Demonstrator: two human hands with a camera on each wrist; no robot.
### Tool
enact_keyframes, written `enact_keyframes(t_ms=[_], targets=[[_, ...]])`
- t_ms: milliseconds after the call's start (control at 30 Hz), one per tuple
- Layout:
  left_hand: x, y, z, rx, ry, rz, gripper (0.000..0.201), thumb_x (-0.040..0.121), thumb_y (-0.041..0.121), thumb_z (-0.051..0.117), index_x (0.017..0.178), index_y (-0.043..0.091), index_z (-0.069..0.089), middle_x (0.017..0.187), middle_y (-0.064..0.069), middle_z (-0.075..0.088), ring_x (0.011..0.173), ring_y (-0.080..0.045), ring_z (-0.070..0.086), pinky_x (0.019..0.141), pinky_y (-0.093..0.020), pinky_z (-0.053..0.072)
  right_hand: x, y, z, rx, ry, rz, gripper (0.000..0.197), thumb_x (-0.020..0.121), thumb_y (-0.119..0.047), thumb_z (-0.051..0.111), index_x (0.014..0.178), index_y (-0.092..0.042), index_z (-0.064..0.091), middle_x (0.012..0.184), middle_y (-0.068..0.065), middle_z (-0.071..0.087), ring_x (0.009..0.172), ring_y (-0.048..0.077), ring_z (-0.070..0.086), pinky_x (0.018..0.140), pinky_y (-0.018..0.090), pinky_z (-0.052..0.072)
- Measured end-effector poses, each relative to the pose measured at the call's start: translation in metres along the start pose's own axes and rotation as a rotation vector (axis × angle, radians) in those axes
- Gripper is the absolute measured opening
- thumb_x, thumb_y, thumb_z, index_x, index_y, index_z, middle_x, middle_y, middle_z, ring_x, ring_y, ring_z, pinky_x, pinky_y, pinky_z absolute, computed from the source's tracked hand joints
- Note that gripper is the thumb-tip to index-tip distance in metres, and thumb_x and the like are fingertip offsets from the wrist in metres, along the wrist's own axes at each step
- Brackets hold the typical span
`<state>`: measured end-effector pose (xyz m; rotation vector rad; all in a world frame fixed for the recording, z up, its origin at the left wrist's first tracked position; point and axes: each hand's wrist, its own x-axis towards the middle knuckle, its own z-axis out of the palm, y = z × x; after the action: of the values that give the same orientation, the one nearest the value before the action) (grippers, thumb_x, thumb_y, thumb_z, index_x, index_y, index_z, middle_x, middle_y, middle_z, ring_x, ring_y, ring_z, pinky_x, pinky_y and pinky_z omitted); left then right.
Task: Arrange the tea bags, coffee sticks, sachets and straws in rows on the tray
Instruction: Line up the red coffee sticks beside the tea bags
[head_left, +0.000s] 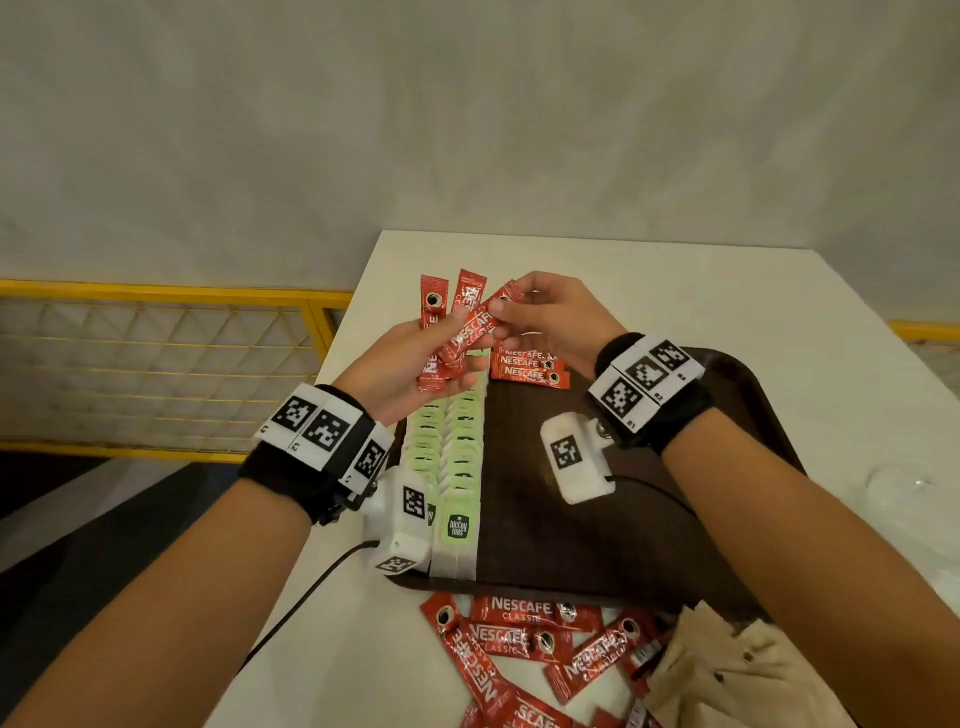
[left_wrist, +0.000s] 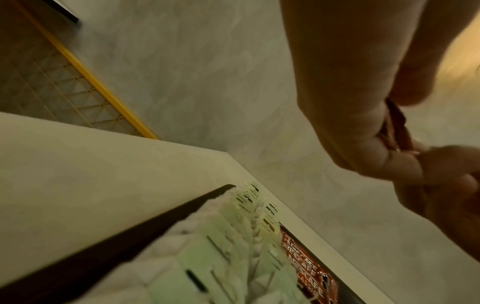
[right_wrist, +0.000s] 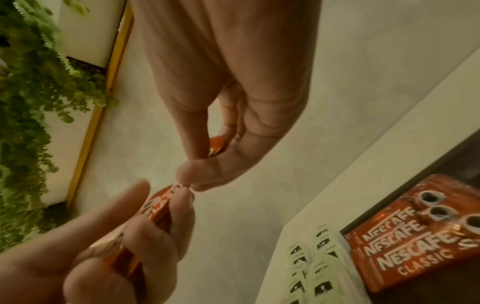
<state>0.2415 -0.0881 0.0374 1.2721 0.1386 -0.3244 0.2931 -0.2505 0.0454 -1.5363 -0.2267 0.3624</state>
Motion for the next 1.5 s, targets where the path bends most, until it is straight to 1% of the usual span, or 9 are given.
enact_keyframes(t_ms=[100,333,467,633,733,867,1133,1300,1500], targets=[[-0.007,-0.002,0.001,0.095,0.025,0.070,0.015,0.090,0.012,0.056,0.105,0.011,0.060,0.088,-0.002,0.070,0.069,-0.008,0.066,0.058,-0.018,0.054,-0.011,0.001,-0.009,0.119,-0.033,0.052,0.008,0.087,-0.004,0.061,0.090,-0.005,0.054,0.085,0.015,0.063,0.074,0.021,0.066,0.061,0.022,0.057],[-0.013,0.002,-0.005,0.113,0.067,0.107,0.007,0.087,0.011,0.059,0.094,0.010,0.058,0.075,0.000,0.061,0.056,-0.006,0.056,0.046,-0.013,0.043,-0.034,-0.006,-0.026,0.089,-0.112,0.099,0.012,0.093,-0.012,0.055,0.082,-0.010,0.061,0.076,0.001,0.059,0.071,0.011,0.058,0.059,0.023,0.055],[-0.014,0.005,-0.006,0.306,0.073,0.114,0.005,0.086,0.011,0.062,0.088,0.010,0.058,0.057,0.006,0.059,0.046,-0.004,0.047,0.041,-0.011,0.035,-0.034,-0.008,-0.023,-0.159,-0.092,0.031,0.014,0.091,-0.006,0.057,0.103,-0.010,0.064,0.084,0.003,0.058,0.073,0.011,0.057,0.068,0.026,0.054],[-0.006,0.007,-0.006,0.370,0.089,0.118,0.010,0.084,0.014,0.067,0.084,0.011,0.058,0.054,0.003,0.053,0.042,-0.004,0.043,0.040,-0.012,0.034,-0.025,-0.017,-0.022,-0.514,-0.162,0.051,0.010,0.085,-0.007,0.065,0.089,-0.016,0.069,0.088,0.008,0.068,0.077,0.016,0.061,0.080,0.032,0.052],[0.001,0.003,-0.012,0.330,0.114,0.096,0.013,0.082,0.016,0.069,0.087,0.011,0.058,0.062,0.000,0.056,0.049,-0.008,0.044,0.040,-0.013,0.036,-0.020,-0.015,-0.025,-0.617,-0.184,0.114,0.012,0.083,-0.004,0.067,0.089,-0.014,0.069,0.081,0.001,0.068,0.067,0.003,0.064,0.065,0.016,0.053],[0.008,0.003,-0.024,0.235,0.149,0.075,0.015,0.087,0.021,0.064,0.094,0.009,0.058,0.081,-0.005,0.064,0.052,-0.006,0.048,0.042,-0.012,0.038,-0.007,-0.003,-0.040,-0.707,-0.035,0.163,0.013,0.081,0.000,0.068,0.090,-0.008,0.071,0.086,0.010,0.070,0.082,0.017,0.065,0.078,0.024,0.056],[0.013,-0.002,-0.057,0.039,0.224,0.046,0.011,0.091,0.022,0.057,0.092,0.011,0.058,0.080,-0.003,0.061,0.048,-0.005,0.049,0.039,-0.013,0.038,0.015,0.045,-0.062,-0.934,0.123,0.421,0.019,0.078,0.006,0.067,0.095,0.001,0.072,0.081,0.010,0.068,0.075,0.019,0.064,0.064,0.021,0.053],[0.017,-0.003,-0.060,0.043,0.214,0.029,0.009,0.090,0.020,0.059,0.092,0.011,0.058,0.081,-0.003,0.061,0.051,-0.006,0.049,0.040,-0.013,0.038,0.035,0.055,-0.049,-1.050,0.180,0.381,0.016,0.076,0.005,0.069,0.086,-0.007,0.071,0.088,0.006,0.065,0.081,0.018,0.061,0.079,0.030,0.055],[0.022,-0.002,-0.060,0.044,0.212,0.023,0.009,0.090,0.020,0.060,0.093,0.011,0.058,0.081,-0.003,0.060,0.050,-0.005,0.050,0.041,-0.013,0.039,0.044,0.058,-0.048,-1.134,0.158,0.282,0.022,0.074,0.007,0.066,0.076,-0.015,0.066,0.083,0.004,0.065,0.078,0.017,0.059,0.059,0.022,0.047]])
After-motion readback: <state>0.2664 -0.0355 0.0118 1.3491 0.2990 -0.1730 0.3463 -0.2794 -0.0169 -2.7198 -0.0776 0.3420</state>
